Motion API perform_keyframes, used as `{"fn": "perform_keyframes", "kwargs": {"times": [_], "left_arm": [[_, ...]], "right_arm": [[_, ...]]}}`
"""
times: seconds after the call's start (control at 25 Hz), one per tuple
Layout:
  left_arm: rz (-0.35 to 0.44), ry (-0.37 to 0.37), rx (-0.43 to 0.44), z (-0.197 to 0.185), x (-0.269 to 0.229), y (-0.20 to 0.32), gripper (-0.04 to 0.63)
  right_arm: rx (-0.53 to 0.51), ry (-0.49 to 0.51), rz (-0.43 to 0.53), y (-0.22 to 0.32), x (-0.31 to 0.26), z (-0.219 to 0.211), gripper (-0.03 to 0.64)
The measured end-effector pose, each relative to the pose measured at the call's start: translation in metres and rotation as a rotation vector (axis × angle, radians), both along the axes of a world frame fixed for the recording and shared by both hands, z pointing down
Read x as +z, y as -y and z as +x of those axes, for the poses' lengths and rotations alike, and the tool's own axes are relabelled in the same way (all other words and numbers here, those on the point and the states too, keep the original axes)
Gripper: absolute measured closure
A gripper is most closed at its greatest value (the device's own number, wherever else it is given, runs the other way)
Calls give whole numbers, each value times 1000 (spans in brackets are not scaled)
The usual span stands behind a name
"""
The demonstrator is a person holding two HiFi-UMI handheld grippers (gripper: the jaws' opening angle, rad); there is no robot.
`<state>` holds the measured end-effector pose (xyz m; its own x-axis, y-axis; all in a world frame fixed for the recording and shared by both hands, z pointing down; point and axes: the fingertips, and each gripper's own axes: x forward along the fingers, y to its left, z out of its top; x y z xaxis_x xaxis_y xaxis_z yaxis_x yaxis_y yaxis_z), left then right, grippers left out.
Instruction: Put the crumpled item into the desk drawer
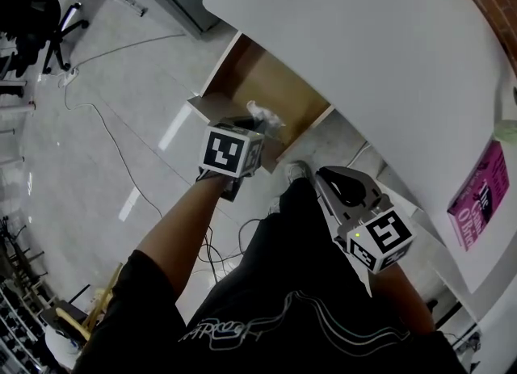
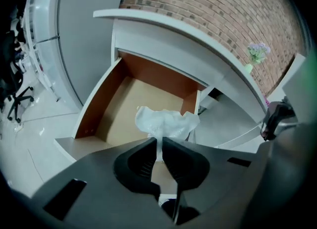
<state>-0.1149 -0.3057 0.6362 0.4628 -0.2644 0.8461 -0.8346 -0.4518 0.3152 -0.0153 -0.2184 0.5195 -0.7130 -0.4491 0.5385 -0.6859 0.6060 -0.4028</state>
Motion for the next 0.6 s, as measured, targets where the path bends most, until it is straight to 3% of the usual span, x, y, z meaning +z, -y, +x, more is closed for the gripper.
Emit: {"fn": "perform_keyframes", "kwargs": {"times": [0.12,0.6], "left_arm": [[-62,-6,-28,5,23,5,555],[-188,18,-85,26,83,30,554]], "right_arm": [[-21,8,-19,-2,12,-3,563],[-29,-23,-41,-5,46,17,563]]}}
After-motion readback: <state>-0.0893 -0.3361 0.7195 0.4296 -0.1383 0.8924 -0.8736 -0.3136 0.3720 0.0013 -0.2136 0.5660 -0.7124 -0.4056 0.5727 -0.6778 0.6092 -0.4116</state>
